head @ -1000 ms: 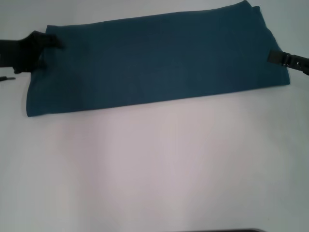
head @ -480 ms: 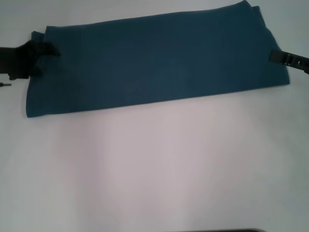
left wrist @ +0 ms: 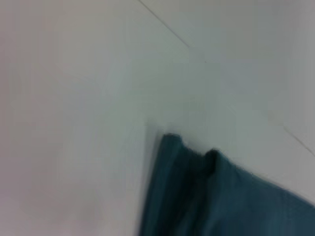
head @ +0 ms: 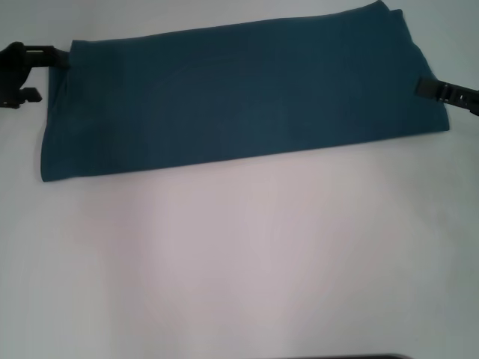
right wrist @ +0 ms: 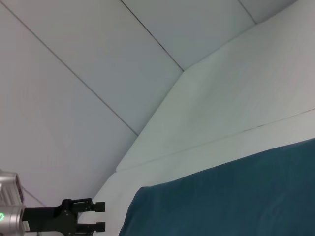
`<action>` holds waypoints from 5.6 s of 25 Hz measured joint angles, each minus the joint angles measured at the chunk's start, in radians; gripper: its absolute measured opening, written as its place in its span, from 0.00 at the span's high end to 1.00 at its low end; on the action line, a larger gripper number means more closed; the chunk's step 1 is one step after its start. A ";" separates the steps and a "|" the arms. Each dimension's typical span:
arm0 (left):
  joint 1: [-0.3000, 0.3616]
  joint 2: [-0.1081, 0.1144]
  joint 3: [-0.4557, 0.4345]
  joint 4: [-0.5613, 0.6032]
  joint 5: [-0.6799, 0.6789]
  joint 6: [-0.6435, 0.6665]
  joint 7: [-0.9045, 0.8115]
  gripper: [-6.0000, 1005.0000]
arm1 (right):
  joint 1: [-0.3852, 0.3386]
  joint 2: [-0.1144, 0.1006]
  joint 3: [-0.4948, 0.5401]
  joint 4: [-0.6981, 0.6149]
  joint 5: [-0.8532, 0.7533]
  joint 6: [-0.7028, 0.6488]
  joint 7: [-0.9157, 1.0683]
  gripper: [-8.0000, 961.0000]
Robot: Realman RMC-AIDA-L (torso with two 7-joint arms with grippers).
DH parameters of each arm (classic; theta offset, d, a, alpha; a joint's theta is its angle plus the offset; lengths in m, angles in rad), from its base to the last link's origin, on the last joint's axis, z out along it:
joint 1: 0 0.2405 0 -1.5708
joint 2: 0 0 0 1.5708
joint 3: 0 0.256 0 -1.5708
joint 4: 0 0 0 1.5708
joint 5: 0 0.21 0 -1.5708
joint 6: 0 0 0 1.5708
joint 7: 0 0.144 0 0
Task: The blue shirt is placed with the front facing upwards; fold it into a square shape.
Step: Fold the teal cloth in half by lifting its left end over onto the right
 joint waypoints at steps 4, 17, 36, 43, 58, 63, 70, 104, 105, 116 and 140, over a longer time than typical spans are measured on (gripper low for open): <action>-0.076 0.099 0.010 0.116 0.036 0.083 0.007 0.21 | 0.001 -0.002 -0.001 0.000 -0.018 0.000 0.015 0.10; -0.137 0.097 0.085 0.116 0.123 0.066 0.167 0.21 | 0.009 -0.005 0.001 -0.001 -0.040 -0.002 0.021 0.10; -0.075 0.017 0.033 0.122 0.174 -0.061 0.001 0.21 | 0.010 -0.006 0.006 -0.002 -0.040 0.002 0.023 0.10; -0.077 0.013 0.035 0.119 0.175 -0.075 0.001 0.21 | 0.006 -0.006 0.006 0.000 -0.040 0.002 0.022 0.10; -0.085 0.011 0.061 0.123 0.176 -0.084 0.001 0.21 | 0.007 -0.006 0.006 0.000 -0.040 0.003 0.020 0.10; -0.084 0.011 0.069 0.124 0.177 -0.082 0.001 0.21 | 0.007 -0.006 0.006 0.000 -0.040 0.005 0.019 0.10; -0.084 0.011 0.072 0.126 0.178 -0.083 0.001 0.21 | 0.006 -0.006 0.006 0.000 -0.040 0.005 0.017 0.10; -0.099 -0.002 0.074 0.114 0.149 -0.013 -0.002 0.21 | 0.008 -0.006 0.006 0.000 -0.035 -0.002 0.017 0.10; -0.097 -0.001 0.074 0.114 0.153 -0.018 -0.003 0.21 | 0.008 -0.006 0.006 0.000 -0.034 -0.002 0.019 0.10; -0.097 -0.004 0.075 0.104 0.204 -0.039 -0.013 0.21 | 0.011 -0.006 0.006 0.000 -0.034 -0.001 0.022 0.10; -0.168 0.031 0.090 0.156 0.150 0.075 0.025 0.22 | 0.000 -0.007 0.008 0.000 -0.034 -0.001 0.018 0.10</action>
